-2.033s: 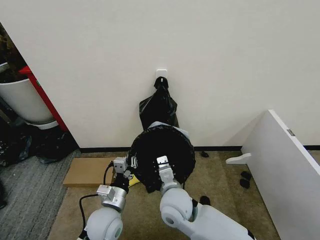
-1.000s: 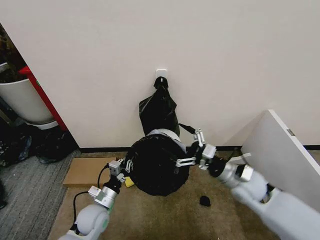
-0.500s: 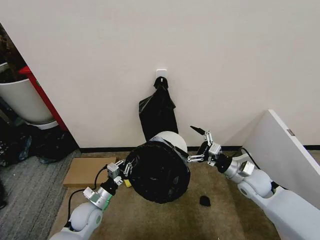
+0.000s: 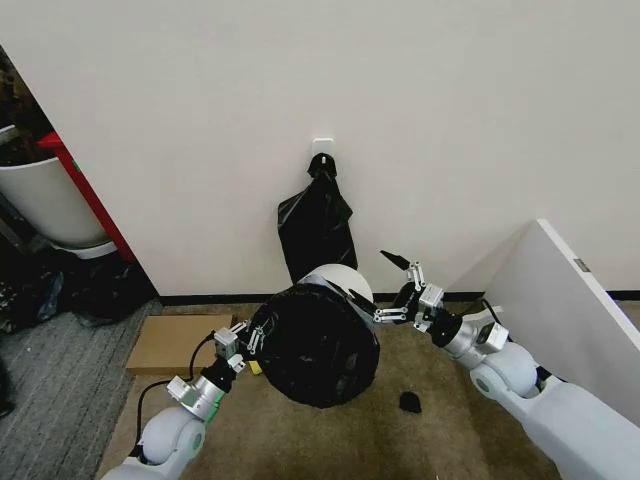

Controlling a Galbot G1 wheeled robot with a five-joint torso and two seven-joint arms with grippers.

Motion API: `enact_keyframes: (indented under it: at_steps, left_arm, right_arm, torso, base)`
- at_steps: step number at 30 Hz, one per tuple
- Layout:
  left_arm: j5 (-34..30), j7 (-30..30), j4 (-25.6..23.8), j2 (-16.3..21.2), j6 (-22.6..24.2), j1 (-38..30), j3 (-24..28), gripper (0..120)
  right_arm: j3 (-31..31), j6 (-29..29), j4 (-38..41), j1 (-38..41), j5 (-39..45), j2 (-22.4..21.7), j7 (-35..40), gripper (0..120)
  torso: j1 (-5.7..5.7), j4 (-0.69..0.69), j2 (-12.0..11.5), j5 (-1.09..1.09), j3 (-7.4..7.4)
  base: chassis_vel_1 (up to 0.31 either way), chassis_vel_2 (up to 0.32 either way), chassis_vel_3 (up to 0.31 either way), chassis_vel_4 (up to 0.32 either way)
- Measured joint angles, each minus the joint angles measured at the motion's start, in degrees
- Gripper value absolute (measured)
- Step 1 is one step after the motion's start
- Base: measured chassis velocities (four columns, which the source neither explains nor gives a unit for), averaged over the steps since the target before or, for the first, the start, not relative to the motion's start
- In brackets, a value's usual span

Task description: Place the garbage bag over the trash bin.

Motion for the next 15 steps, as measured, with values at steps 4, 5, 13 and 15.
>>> enact_keyframes:
  at_steps: [4,5,13,15]
  left_arm:
    - [0.0,0.0,-0.3,0.3,0.0,0.0,0.0,0]
    - [0.0,-0.1,-0.3,0.3,0.0,0.0,0.0,0]
    - [0.0,0.0,-0.6,0.0,0.0,0.1,0.1,0]
    - [0.0,0.0,-0.7,0.0,0.0,0.1,0.1,0]
  right_arm:
    - [0.3,0.5,-1.6,0.2,-0.5,0.0,-3.5,100]
    - [0.6,0.6,-2.1,0.4,-0.6,0.0,-4.7,100]
    - [1.0,1.0,-3.5,0.8,-2.8,0.0,-5.6,100]
    - [1.1,1.0,-3.7,0.9,-3.3,0.1,-5.3,100]
  torso:
    - [0.00,0.00,0.0,0.01,0.00]
    - [0.00,0.00,0.0,0.01,0.00]
    - [0.00,0.00,0.0,0.01,0.00]
    - [0.00,0.00,0.0,0.01,0.00]
  base:
    - [0.000,0.000,0.000,0.000]
    - [0.000,0.000,0.000,0.000]
    - [0.000,0.000,0.000,0.000]
    - [0.000,0.000,0.000,0.000]
